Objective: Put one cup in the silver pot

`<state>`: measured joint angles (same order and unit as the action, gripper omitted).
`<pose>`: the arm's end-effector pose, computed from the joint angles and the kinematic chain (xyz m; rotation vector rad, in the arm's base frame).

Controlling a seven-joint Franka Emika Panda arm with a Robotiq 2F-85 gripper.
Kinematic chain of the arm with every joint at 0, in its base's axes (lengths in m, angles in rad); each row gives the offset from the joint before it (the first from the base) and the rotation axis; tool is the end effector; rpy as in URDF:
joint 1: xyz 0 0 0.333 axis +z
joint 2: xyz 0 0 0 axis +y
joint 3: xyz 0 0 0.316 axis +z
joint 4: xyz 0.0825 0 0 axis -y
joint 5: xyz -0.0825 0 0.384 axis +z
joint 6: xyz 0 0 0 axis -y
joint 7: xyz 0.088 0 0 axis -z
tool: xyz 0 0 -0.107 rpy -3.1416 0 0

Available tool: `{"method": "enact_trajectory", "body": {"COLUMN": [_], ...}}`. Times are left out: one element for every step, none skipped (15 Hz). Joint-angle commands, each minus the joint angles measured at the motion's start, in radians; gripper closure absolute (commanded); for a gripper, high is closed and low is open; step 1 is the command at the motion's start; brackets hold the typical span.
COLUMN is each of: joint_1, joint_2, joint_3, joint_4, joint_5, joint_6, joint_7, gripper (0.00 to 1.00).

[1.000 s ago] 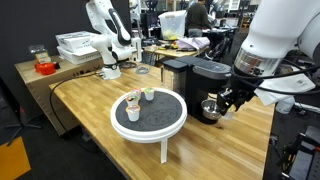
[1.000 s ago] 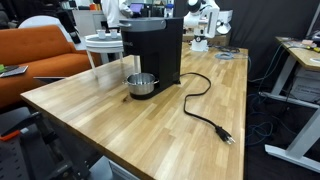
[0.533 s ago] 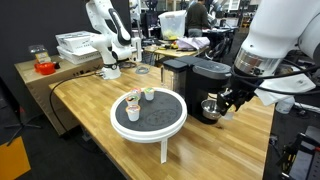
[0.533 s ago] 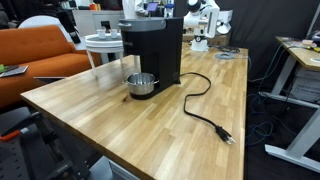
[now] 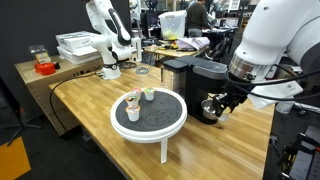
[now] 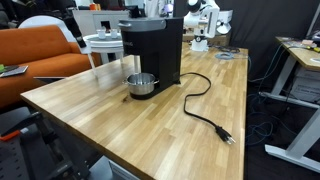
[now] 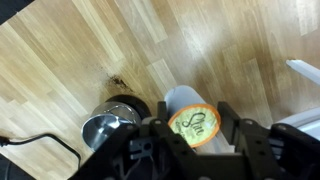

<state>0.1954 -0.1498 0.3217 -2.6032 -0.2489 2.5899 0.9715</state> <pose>0.3841 0.2211 0.3156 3.0421 -0.3830 0.3382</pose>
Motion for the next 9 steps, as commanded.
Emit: {"method": "enact_trajectory", "body": {"joint_1": [-0.044, -0.050, -0.054, -0.057, -0.055, -0.052, -0.047, -0.042, -0.037], "joint_2": [0.065, 0.078, 0.096, 0.113, 0.128, 0.146, 0.163, 0.180, 0.197], "joint_3": [-0.009, -0.017, -0.029, -0.039, -0.050, -0.061, -0.072, -0.083, -0.093], "joint_4": [0.031, 0.039, 0.048, 0.058, 0.068, 0.080, 0.092, 0.104, 0.114], "joint_5": [-0.101, -0.130, -0.155, -0.184, -0.210, -0.232, -0.252, -0.271, -0.290], "joint_6": [0.018, 0.013, 0.012, 0.008, 0.007, 0.003, 0.003, 0.003, 0.002], "joint_7": [0.031, 0.045, 0.055, 0.066, 0.076, 0.082, 0.089, 0.097, 0.104], "gripper": [0.73, 0.73, 0.73, 0.73, 0.73, 0.73, 0.73, 0.73, 0.73]}}
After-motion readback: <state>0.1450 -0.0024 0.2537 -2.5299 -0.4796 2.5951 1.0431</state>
